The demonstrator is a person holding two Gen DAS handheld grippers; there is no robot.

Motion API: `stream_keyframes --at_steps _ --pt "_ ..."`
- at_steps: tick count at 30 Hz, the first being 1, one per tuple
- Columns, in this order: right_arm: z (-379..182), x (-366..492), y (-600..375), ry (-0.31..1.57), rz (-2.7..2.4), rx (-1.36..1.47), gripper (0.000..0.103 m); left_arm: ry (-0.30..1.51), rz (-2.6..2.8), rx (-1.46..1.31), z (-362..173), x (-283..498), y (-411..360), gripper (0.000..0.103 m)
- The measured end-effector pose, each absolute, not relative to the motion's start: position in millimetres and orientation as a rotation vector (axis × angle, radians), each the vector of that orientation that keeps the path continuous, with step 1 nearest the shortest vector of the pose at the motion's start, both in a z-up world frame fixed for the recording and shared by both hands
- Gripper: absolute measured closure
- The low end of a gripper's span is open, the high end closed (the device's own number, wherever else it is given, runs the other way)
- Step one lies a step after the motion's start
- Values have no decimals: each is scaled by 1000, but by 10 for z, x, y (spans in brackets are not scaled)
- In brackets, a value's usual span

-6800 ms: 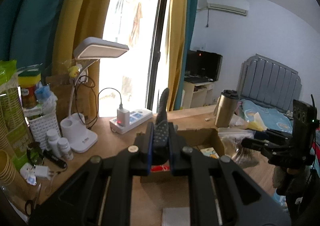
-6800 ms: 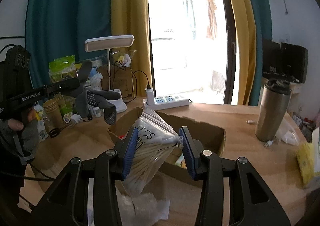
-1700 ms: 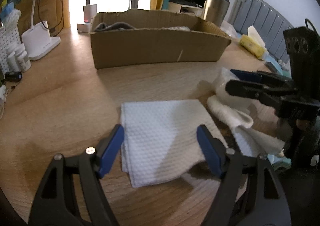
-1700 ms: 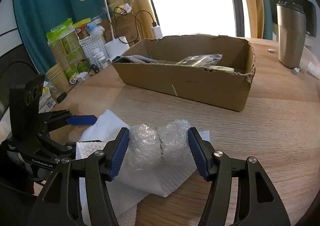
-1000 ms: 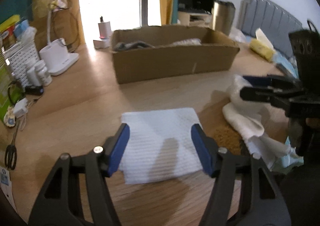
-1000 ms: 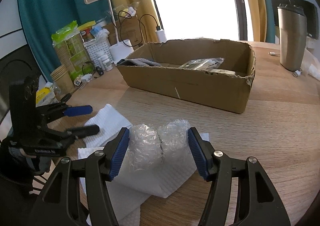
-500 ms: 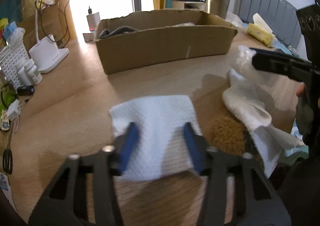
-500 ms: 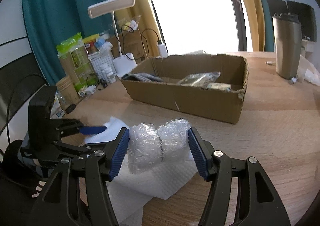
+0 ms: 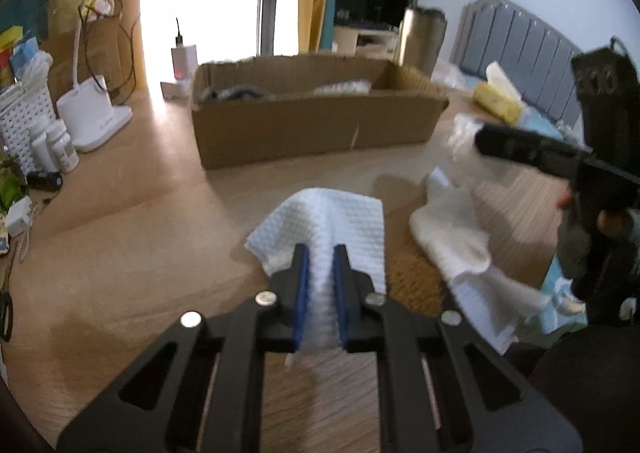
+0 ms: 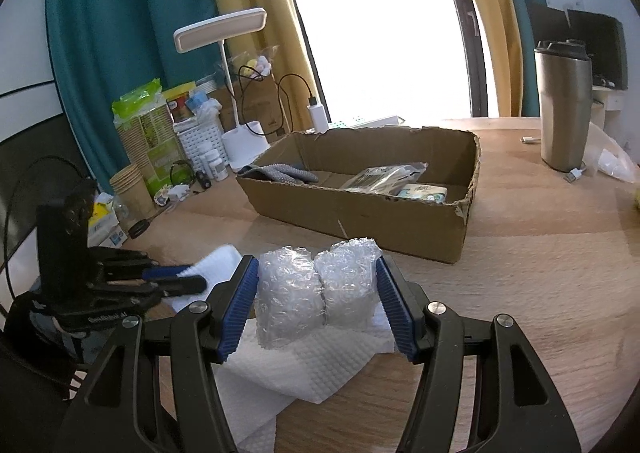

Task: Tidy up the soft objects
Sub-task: 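Grasp the bubble-wrapped items with the right tool while the left tool pinches the white cloth, then carry the bubble wrap and white cloth into the box and release both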

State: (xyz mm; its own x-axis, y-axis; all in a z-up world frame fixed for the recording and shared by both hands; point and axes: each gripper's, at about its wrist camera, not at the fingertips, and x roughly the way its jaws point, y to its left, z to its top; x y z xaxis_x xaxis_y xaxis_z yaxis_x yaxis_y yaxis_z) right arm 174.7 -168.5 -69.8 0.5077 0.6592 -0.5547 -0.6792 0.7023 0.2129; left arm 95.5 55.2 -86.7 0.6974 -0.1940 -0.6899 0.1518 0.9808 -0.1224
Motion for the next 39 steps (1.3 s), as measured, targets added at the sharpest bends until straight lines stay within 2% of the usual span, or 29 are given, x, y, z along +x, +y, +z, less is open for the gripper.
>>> stream_keyframes --at_steps 24,39 --pt "-401 1920 -1744 549 772 -62 40 546 -234 -129 -176 1251 847 90" --pt "-252 2174 -1715 488 768 -78 40 526 -277 -54 -14 1773 728 91"
